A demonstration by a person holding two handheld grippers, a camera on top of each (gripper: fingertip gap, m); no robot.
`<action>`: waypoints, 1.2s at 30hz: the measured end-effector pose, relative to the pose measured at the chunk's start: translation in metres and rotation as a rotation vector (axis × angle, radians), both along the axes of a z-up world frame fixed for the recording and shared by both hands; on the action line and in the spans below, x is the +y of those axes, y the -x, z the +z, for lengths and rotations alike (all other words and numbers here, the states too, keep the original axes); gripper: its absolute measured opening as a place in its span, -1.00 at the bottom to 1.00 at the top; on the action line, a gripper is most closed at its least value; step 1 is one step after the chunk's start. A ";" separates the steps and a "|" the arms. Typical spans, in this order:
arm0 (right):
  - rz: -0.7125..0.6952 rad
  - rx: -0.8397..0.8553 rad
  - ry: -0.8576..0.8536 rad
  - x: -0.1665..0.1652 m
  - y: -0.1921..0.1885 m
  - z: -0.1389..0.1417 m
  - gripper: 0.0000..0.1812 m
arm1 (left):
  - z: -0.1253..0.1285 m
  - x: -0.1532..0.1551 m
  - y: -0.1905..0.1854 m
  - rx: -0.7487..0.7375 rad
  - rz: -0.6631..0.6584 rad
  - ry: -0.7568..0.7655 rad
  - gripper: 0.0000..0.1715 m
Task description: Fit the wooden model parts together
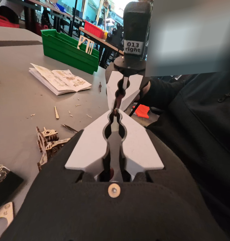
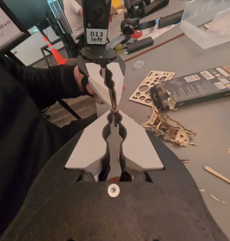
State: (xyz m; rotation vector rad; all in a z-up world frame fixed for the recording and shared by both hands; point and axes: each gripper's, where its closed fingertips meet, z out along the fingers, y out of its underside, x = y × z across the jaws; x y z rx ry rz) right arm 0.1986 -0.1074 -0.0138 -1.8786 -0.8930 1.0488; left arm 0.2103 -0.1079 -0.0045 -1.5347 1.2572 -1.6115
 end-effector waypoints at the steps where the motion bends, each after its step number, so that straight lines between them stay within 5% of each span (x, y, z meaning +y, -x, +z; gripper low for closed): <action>1: -0.004 -0.011 -0.004 0.001 0.000 -0.001 -0.98 | -0.001 0.002 0.000 -0.004 -0.005 -0.014 -0.98; 6: -0.110 -0.008 0.050 0.020 -0.006 -0.008 -0.99 | -0.010 0.031 0.000 0.024 0.069 -0.067 -0.93; 12: -0.285 -0.142 0.185 0.056 -0.028 -0.051 -1.00 | -0.051 0.076 0.014 0.218 0.172 -0.294 -0.52; 17: -0.334 -0.319 0.191 0.070 -0.028 -0.082 -1.00 | -0.093 0.077 0.010 0.345 0.085 -0.375 -0.45; 22: -0.344 -0.417 0.210 0.075 -0.027 -0.098 -1.00 | -0.107 0.075 0.003 0.365 0.046 -0.380 -0.40; 36: -0.370 -0.458 0.230 0.080 -0.024 -0.105 -1.00 | -0.109 0.068 -0.007 0.307 -0.009 -0.362 -0.41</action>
